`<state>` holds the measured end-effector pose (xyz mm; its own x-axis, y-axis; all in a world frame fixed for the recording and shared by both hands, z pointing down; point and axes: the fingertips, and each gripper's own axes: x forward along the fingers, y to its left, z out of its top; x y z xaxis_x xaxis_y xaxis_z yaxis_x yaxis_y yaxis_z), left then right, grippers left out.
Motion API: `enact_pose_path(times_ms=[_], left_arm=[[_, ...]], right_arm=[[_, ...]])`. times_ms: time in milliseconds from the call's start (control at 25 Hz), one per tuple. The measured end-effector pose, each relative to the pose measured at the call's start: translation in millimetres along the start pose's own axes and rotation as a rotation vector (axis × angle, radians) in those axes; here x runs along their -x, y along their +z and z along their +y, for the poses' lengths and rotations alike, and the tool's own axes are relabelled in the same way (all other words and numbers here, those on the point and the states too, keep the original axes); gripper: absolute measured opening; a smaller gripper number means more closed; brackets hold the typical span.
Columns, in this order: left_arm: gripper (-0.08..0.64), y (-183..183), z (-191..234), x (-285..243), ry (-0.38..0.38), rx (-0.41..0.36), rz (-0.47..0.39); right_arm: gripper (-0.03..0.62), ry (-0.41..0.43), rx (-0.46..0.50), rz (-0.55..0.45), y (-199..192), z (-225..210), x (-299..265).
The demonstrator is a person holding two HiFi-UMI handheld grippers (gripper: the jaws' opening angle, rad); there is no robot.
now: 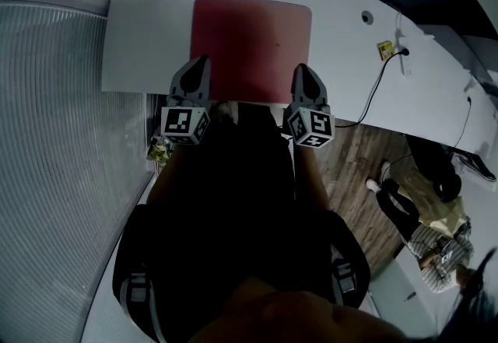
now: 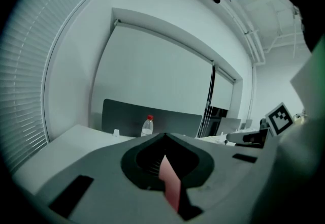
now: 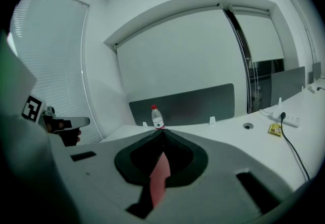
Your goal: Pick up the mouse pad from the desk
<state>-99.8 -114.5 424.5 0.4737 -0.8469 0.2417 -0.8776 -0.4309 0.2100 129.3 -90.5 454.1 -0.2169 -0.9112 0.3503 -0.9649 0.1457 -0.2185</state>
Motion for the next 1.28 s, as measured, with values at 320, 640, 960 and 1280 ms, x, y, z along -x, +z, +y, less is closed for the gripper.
enact_pose_path(times_ms=[320,640,960,1280], left_arm=[[0.005,-33,30,-49,0.043,0.022,0.095],[0.005,-80,55,-66,0.089,0.029,0.216],[0.005,-127,70,-83,0.127,0.045,0.337],[0.005,-172,82,-83,0.151,0.053,0.453]], right_arm=[[0.000,-0.007,0.001,0.069,-20,-28,-51],[0.000,-0.018,0.000,0.165,-59,-47,-79],[0.000,-0.036,-0.013,0.263,-96,-72,-98],[0.000,-0.070,-0.004,0.375,-133,-98,-103]])
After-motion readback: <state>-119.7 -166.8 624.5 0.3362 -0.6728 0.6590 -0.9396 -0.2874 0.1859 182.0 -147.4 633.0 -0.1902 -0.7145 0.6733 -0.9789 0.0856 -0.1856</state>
